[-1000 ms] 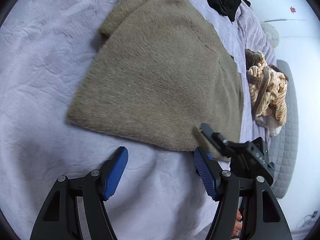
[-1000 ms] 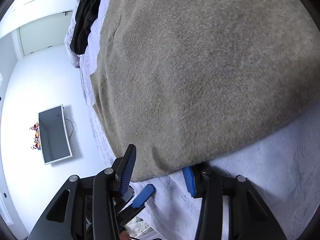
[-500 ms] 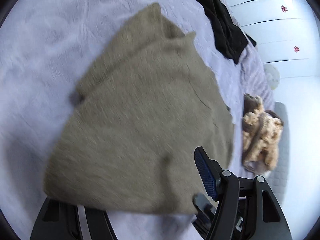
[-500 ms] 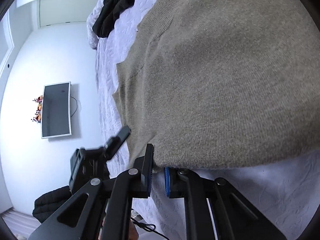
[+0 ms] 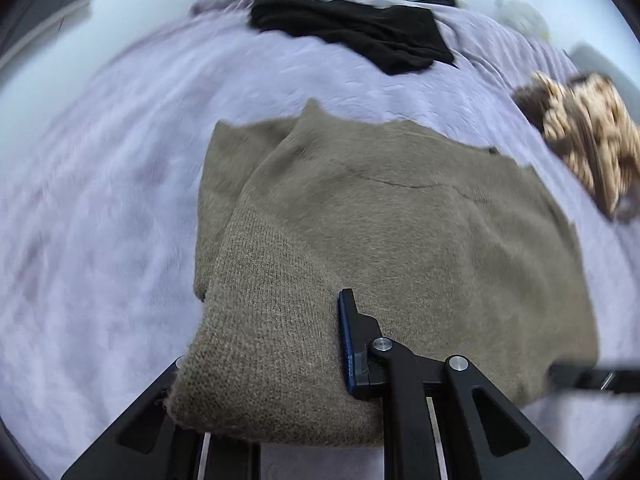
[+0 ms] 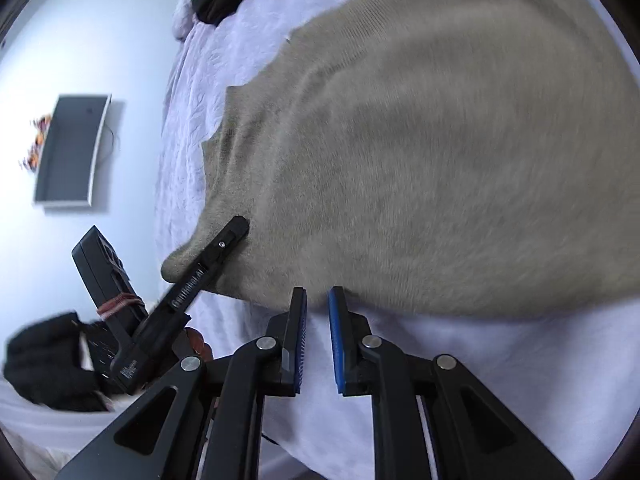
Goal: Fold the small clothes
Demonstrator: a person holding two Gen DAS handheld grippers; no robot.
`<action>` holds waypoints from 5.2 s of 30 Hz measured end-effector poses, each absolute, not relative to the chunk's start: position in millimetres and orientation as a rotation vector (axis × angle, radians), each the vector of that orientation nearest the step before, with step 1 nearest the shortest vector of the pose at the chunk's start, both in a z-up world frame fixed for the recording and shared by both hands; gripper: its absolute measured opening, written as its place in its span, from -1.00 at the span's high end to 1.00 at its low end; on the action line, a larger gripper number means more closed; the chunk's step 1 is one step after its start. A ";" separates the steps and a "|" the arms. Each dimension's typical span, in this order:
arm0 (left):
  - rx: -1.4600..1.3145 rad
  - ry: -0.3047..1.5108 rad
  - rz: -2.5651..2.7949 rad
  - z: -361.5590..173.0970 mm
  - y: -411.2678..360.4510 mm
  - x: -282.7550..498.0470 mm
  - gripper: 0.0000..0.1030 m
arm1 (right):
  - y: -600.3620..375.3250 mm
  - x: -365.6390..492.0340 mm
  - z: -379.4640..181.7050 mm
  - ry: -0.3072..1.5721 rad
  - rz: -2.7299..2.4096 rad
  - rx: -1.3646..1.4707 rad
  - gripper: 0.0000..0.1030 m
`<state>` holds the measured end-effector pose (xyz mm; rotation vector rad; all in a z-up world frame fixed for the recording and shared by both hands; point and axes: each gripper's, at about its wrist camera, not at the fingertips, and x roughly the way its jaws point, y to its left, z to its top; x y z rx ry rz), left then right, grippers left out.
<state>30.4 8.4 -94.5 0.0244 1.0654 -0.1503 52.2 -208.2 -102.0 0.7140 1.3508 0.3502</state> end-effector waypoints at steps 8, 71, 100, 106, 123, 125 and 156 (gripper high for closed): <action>0.350 0.923 -0.210 -82.5 -27.2 11.7 0.64 | -178.0 152.0 -51.1 1.375 0.474 0.480 -0.44; 0.698 0.798 -0.773 -92.0 -276.6 -93.8 0.64 | -437.9 108.4 -177.4 1.239 0.298 0.842 0.64; 0.298 1.056 -0.445 -53.1 -160.3 39.8 -0.74 | -454.3 63.6 -139.2 1.228 0.159 0.749 -0.08; 0.177 1.208 -0.337 -83.6 -144.3 87.6 -0.73 | -430.6 37.9 -137.6 1.255 0.251 0.840 -0.08; 0.112 1.246 -0.394 -102.4 -134.4 88.3 -0.74 | -432.3 -18.4 -178.8 1.291 0.070 0.790 0.12; 0.099 1.244 -0.422 -93.0 -128.1 83.3 -0.74 | -437.6 -26.2 -169.3 1.283 0.056 0.812 0.11; 0.138 1.415 -0.444 -134.8 -128.3 25.0 -0.93 | -406.3 -32.1 -174.0 1.367 0.023 0.748 0.12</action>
